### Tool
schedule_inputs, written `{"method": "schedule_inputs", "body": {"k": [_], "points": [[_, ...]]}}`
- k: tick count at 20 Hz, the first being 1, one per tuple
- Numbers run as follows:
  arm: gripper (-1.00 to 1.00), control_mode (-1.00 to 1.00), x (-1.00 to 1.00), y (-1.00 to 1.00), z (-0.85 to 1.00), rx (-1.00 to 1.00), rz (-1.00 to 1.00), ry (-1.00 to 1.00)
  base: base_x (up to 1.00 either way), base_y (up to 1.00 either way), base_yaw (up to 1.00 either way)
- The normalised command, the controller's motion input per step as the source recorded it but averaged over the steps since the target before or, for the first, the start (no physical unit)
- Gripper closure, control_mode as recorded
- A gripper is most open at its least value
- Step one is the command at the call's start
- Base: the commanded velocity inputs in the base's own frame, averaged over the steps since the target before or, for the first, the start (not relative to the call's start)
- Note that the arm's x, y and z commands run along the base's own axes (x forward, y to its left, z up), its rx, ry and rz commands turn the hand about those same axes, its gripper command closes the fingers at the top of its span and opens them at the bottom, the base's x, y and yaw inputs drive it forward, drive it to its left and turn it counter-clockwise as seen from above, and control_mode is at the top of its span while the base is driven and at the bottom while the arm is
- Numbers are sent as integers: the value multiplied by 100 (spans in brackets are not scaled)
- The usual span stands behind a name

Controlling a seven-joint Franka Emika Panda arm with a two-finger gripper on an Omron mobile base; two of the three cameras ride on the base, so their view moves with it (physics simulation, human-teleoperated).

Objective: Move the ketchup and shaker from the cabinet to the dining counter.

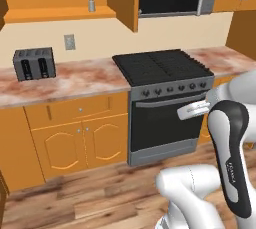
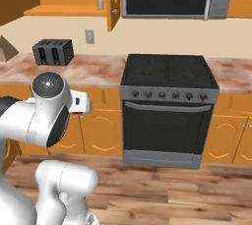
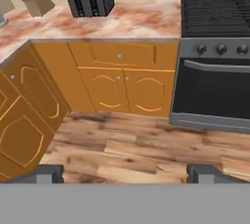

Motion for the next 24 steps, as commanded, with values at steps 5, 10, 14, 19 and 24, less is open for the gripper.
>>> {"method": "schedule_inputs", "body": {"k": [5, 10, 14, 19, 24], "points": [[-100, 100, 0, 0, 0, 0, 0, 0, 73, 55, -14], [-100, 100, 0, 0, 0, 0, 0, 0, 67, 62, -12], [-100, 100, 0, 0, 0, 0, 0, 0, 53, 78, -3], [-100, 100, 0, 0, 0, 0, 0, 0, 44, 86, 0], [-100, 100, 0, 0, 0, 0, 0, 0, 70, 53, 0]]}}
